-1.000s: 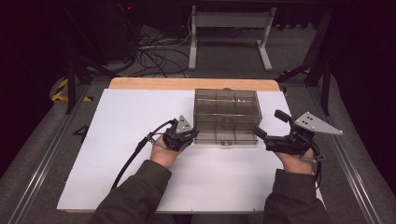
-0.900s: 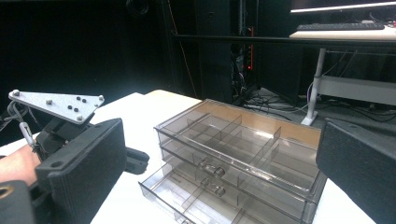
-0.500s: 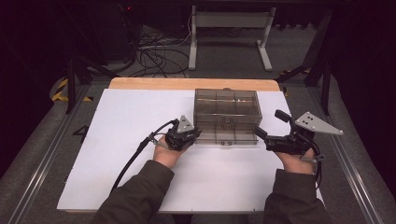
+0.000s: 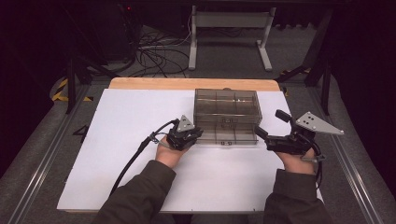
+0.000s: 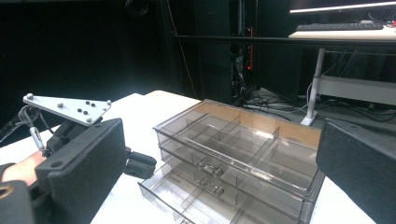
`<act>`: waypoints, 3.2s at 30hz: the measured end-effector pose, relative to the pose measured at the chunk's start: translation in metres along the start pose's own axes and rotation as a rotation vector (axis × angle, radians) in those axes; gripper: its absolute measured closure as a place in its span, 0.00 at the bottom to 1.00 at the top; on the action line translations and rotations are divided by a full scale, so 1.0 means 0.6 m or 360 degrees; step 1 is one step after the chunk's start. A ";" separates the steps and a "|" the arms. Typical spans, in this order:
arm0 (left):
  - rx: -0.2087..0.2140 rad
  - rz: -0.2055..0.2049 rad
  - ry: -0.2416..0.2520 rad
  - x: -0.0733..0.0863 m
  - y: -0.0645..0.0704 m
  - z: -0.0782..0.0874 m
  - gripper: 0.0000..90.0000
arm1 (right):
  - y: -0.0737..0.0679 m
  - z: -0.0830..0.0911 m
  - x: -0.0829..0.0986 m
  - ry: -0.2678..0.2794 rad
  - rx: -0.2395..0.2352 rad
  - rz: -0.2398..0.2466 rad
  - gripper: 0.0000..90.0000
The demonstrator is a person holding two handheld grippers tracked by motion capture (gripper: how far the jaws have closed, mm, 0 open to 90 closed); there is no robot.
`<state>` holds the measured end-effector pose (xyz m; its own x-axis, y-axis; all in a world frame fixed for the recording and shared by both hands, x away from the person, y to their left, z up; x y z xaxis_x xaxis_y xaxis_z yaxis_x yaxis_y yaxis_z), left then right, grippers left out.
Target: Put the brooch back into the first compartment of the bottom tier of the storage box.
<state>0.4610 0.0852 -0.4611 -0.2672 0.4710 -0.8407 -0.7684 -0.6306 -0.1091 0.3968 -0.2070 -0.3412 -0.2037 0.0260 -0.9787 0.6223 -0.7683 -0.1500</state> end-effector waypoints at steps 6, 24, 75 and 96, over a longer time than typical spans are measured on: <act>0.0002 0.0008 -0.0005 0.002 -0.001 -0.003 0.86 | 0.001 0.000 0.000 -0.0001 0.0000 -0.0001 0.03; -0.0035 -0.0030 0.0053 -0.009 0.003 0.024 0.72 | -0.002 -0.004 0.002 -0.0016 -0.0003 0.0009 0.03; -0.0074 -0.0026 0.0282 -0.038 -0.023 0.146 0.30 | -0.007 -0.013 0.007 -0.0041 -0.0001 0.0030 0.03; -0.0102 -0.0009 0.0361 -0.034 -0.034 0.196 0.24 | -0.007 -0.018 0.011 -0.0062 0.0006 0.0027 0.03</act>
<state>0.4139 0.1607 -0.3793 -0.1200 0.3287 -0.9368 -0.7289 -0.6698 -0.1417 0.4009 -0.1968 -0.3483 -0.2227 -0.0120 -0.9748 0.6231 -0.7708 -0.1329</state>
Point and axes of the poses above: each handheld gripper's, and its own axes: z roughly backward along the jaws, x roughly out of its underside, y roughly to its right, the point moved 4 cm from there along -z, roughly forward along the jaws, and after that the axes turned 5 degrees about -z, right-handed, at the moved point
